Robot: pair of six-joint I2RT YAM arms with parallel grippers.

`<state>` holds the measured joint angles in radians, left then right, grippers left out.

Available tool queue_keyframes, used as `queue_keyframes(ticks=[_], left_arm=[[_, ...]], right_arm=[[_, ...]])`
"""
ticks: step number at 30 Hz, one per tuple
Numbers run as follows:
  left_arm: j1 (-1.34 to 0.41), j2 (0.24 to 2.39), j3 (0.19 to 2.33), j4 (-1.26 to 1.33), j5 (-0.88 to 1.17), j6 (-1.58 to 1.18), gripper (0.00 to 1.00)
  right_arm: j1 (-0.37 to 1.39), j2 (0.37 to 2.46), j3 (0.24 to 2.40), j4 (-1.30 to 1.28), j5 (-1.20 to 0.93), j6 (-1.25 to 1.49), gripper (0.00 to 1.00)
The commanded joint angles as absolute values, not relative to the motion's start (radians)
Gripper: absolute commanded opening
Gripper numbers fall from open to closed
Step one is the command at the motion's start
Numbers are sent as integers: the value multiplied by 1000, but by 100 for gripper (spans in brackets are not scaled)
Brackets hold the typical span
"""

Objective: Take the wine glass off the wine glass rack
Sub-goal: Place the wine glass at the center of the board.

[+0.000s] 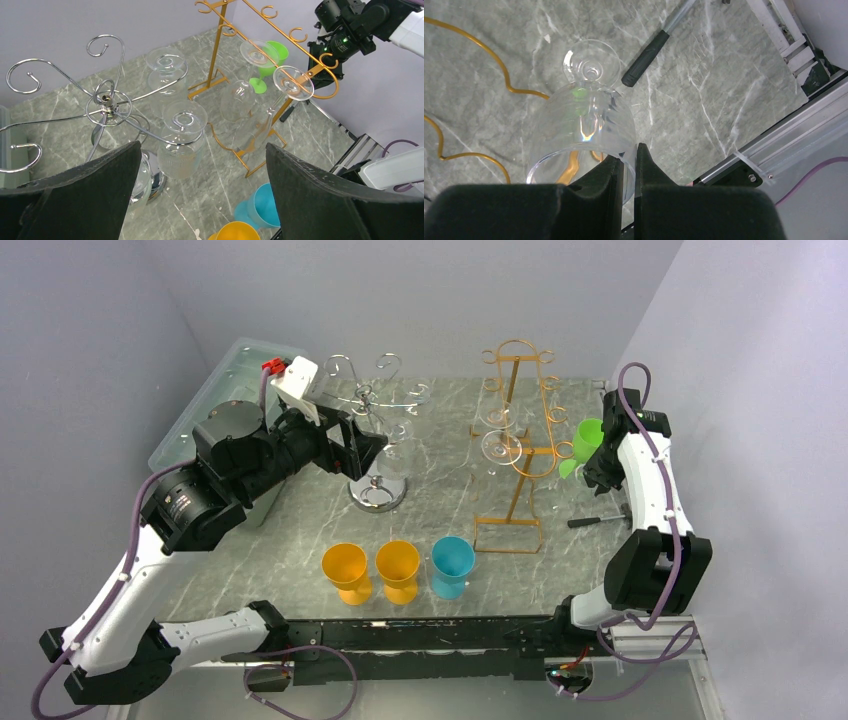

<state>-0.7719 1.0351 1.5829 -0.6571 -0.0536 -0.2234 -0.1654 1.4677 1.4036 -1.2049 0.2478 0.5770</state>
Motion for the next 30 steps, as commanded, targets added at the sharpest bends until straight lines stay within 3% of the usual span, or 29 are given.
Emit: queue_keyframes(ticks=[1,9,18,30], left_arm=[[-771,1019,1583,-638,-64,-210,99],[-772,1020,1583,-637,-66,-209,100],[-771,1021,1584,-636,-66,-209,99],[-764,1025,1583,-635,-56,-216,99]], right_arm=[[-185,1484,1389,-1152,232,557,0],[-190,1517,1383,-1147,231,545,0],[-190,1512,1416,-1152,221,541,29],[-189,1463,1483,-1188,222,548,49]])
